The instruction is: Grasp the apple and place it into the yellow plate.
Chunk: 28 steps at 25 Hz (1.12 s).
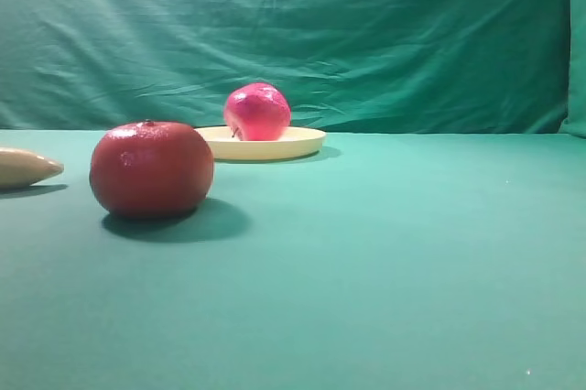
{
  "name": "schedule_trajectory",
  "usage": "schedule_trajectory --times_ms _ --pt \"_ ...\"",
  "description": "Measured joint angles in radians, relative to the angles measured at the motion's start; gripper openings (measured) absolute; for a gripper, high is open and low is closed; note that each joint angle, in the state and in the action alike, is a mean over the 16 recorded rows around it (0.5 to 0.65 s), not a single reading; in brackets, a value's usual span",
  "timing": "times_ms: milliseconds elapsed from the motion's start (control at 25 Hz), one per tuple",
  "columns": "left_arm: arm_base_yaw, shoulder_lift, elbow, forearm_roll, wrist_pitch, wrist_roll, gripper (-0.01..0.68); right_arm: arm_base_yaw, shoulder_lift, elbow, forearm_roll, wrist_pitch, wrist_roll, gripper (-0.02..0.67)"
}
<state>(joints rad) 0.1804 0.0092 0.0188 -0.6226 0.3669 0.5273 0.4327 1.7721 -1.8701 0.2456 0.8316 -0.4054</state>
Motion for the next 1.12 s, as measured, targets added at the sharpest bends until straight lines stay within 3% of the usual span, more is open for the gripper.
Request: schedule_trajectory --times_ms 120,280,800,1120 --pt "0.0 0.0 0.0 0.0 0.0 0.0 0.157 -0.002 -0.103 0.043 -0.007 0.05 0.036 0.012" --pt "0.0 0.0 0.0 0.0 0.0 0.0 0.157 -0.002 -0.26 0.164 -0.008 0.059 0.078 0.0" --pt "0.0 0.0 0.0 0.0 0.0 0.0 0.157 -0.002 -0.859 0.863 0.051 -0.168 0.107 0.0" --pt "0.0 0.0 0.0 0.0 0.0 0.0 0.157 -0.002 -1.13 1.126 0.065 -0.191 0.126 0.0"
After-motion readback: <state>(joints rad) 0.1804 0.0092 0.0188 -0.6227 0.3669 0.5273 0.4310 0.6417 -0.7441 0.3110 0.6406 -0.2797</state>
